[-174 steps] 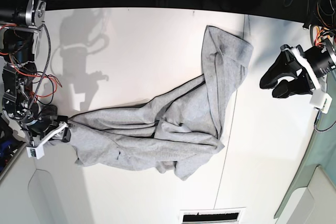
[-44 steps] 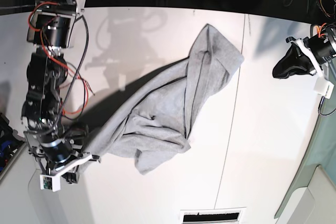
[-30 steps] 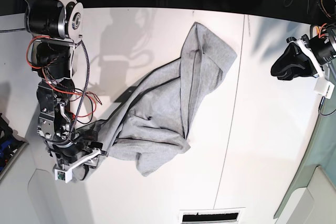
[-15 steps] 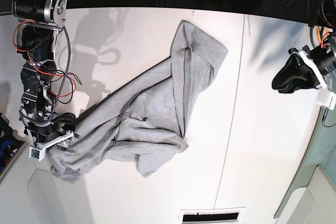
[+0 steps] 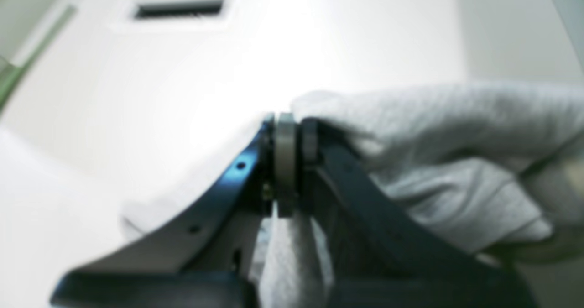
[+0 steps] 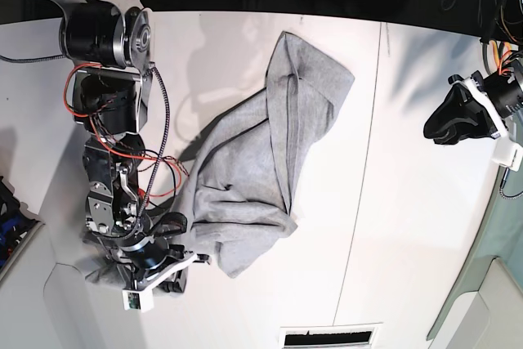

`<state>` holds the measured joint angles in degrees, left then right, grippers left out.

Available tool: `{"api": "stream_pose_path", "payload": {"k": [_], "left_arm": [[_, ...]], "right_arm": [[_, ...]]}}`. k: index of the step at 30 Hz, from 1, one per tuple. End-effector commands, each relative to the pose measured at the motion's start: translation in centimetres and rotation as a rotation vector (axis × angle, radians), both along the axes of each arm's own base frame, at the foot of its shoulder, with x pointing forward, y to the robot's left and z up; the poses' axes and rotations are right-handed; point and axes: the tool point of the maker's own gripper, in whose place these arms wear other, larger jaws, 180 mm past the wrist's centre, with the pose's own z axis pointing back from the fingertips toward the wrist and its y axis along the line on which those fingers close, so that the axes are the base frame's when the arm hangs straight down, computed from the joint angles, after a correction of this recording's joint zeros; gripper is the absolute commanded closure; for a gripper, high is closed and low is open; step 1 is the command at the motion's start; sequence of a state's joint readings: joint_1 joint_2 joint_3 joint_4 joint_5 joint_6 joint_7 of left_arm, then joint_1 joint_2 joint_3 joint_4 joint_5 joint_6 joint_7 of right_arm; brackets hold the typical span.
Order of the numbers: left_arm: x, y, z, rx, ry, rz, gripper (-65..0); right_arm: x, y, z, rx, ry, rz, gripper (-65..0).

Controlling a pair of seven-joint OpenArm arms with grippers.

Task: Layout the t-shirt on the table in an organized manner, then fold the t-shirt properly
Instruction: 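Drag the grasped shirt edge with the right gripper toward the shirt center, then grasp the shirt with the left gripper and pull it toward the right gripper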

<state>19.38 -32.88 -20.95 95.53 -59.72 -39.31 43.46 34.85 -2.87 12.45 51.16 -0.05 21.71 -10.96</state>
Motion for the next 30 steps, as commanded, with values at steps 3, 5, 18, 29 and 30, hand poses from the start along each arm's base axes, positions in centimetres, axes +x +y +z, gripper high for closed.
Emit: {"api": "stream_pose_path", "payload": {"k": [3,5,18,29,30], "left_arm": [[0.6,0.3,1.2,0.013,-0.042,-0.013,-22.8],[0.6,0.3,1.2,0.011,-0.042,-0.012,-22.8],[0.3,0.2,0.9,0.013,-0.026,-0.017,-22.8],[-0.8,-2.9,-1.3,0.011,0.029,-0.109,-38.4],[-1.1,-3.8,-2.0,0.022,0.037,-0.137,-38.4]], "right_arm": [[1.6,4.3,4.7,0.026,-0.118,0.094,0.0],[1.4,6.5,5.1,0.015,-0.127,0.142,-9.5],[1.5,2.5,2.7,-0.123,-0.065,0.01,-36.7],[-3.4,1.8,-5.4,-0.099,0.098,0.012,-36.6],[-3.8,2.2,-5.9,-0.083,0.102,0.014,-36.6]]}}
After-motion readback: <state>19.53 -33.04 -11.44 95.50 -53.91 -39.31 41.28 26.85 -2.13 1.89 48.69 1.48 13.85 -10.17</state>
